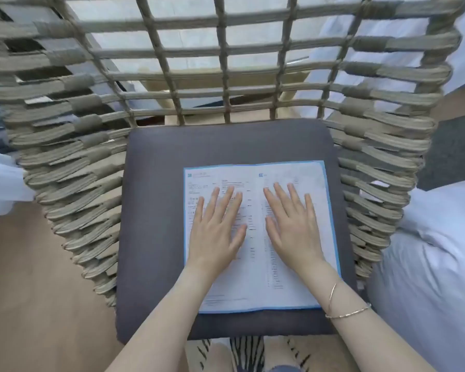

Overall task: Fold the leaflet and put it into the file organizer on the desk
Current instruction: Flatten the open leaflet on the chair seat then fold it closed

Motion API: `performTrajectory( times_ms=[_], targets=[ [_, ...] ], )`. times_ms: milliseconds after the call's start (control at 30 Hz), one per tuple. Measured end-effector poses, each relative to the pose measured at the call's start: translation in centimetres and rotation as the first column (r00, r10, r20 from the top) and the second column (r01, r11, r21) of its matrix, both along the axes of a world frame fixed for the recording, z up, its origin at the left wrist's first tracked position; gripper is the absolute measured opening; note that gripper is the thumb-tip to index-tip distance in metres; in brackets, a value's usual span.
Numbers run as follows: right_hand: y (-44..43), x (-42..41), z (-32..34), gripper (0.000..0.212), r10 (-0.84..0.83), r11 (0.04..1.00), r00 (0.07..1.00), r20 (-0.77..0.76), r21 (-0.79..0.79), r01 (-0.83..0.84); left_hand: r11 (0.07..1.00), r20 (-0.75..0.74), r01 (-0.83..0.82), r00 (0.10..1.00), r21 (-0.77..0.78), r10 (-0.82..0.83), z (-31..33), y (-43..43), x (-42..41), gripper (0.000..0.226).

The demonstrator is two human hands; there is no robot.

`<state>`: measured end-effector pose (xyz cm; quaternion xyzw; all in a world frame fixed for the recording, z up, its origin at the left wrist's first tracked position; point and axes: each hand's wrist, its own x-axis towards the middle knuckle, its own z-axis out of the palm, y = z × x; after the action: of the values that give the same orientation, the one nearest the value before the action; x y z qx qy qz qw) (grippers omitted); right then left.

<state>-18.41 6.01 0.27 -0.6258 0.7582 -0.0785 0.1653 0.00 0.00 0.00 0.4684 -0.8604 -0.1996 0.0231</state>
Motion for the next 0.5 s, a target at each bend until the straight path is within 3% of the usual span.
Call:
performTrajectory(
  times_ms=[267, 500],
  targets=[
    [1.3, -0.1, -4.5, 0.056, 0.045, 0.999, 0.994, -0.098, -0.021, -0.047, 0.993, 0.074, 0.075, 0.995, -0.09, -0.069, -5.8, 0.5, 1.2, 0.059],
    [0.8, 0.5, -3.9, 0.056, 0.035, 0.999, 0.994, -0.104, -0.016, -0.037, 0.992, 0.047, 0.064, 0.997, -0.106, -0.059, -4.9, -0.1, 1.4, 0.058]
  ],
)
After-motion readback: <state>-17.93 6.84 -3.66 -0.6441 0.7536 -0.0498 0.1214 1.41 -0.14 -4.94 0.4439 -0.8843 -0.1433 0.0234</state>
